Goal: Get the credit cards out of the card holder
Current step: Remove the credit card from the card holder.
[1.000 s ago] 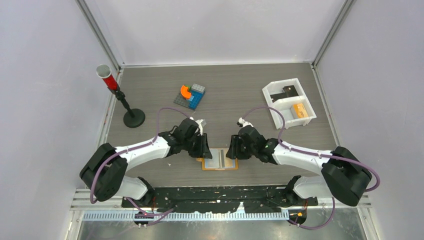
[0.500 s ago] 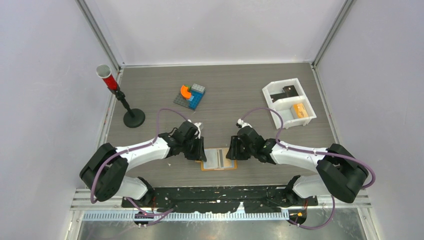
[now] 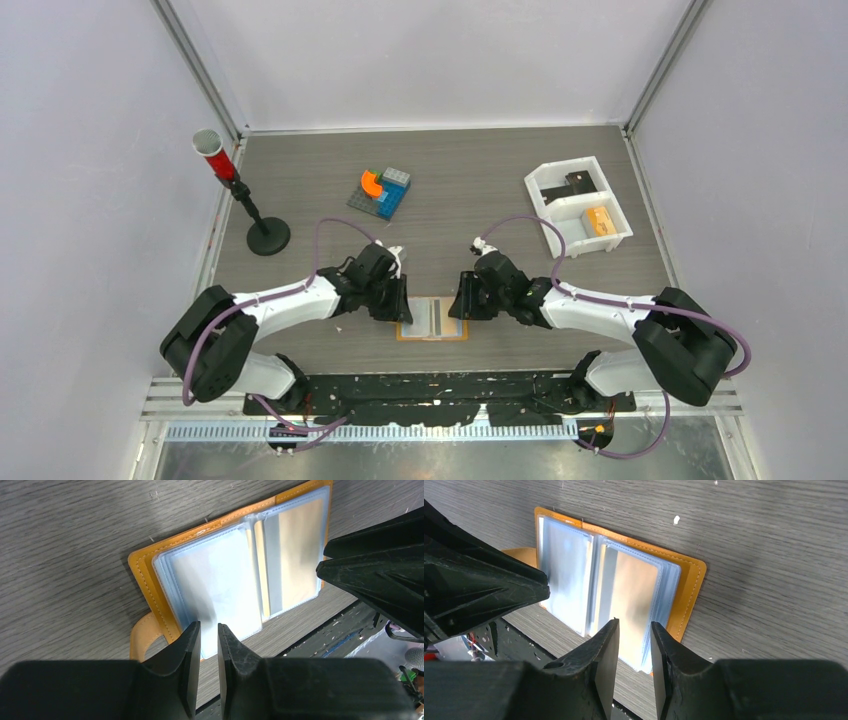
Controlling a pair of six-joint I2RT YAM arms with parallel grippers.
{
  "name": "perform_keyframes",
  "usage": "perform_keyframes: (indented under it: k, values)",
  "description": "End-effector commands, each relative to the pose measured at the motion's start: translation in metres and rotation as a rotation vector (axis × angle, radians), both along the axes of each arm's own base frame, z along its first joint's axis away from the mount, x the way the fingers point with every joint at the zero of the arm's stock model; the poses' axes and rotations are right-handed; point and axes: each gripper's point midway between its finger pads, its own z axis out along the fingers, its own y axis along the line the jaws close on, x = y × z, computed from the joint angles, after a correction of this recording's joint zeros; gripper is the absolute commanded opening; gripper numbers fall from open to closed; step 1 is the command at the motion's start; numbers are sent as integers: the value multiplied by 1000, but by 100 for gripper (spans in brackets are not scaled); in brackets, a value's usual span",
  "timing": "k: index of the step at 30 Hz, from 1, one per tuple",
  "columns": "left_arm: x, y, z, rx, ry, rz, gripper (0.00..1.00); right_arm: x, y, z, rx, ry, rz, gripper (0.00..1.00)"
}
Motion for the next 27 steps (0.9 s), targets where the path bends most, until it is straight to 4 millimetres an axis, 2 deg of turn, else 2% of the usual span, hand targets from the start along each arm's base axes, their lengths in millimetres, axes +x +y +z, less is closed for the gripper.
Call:
perform_keyframes:
  k: [1, 9, 15, 22, 27]
  values:
    - [2, -3, -1, -18, -19, -20, 21, 8, 18, 29, 83, -58, 13, 38]
    - [1, -5, 0, -28, -19, -20, 20, 7, 30, 40, 132, -71, 40, 42]
    - [0, -4, 0, -30, -19, -19, 20, 7, 32, 35, 135, -60, 35, 42]
    - [-4, -10, 1, -77, 3, -20, 21, 11, 9, 30, 34, -78, -30, 47]
    - [-7, -15, 2, -112, 18, -17, 21, 11, 7, 26, 20, -74, -34, 47]
